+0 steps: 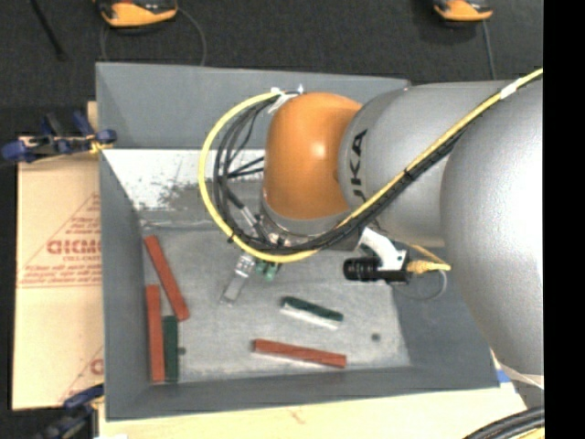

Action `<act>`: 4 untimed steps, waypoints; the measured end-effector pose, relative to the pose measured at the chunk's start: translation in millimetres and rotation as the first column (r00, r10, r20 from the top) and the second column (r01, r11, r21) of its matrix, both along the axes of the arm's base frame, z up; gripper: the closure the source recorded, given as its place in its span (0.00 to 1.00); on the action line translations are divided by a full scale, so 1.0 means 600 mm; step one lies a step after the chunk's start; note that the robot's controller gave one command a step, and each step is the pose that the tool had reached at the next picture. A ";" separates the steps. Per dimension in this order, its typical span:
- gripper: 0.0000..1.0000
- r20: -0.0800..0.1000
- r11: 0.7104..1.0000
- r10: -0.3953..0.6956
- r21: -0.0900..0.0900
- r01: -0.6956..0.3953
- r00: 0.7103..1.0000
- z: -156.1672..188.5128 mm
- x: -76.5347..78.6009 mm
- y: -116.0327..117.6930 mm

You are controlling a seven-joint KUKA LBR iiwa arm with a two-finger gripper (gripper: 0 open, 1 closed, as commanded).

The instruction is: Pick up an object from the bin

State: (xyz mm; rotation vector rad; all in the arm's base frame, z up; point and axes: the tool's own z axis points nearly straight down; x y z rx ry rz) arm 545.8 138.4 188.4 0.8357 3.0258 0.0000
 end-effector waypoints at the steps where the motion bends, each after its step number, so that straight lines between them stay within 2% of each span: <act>1: 0.00 -0.002 0.999 -0.046 -0.004 0.046 0.999 -0.035 -0.003 -0.114; 2: 0.00 -0.009 1.000 -0.029 -0.002 0.029 1.000 -0.197 -0.069 -0.199; 3: 1.00 0.000 1.000 -0.029 0.001 0.029 1.000 -0.189 -0.063 -0.194; 4: 1.00 0.008 1.000 -0.016 0.001 0.016 1.000 0.106 -0.112 -0.208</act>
Offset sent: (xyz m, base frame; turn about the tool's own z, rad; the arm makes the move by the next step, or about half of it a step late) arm -0.0026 -0.0628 -0.0206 0.0387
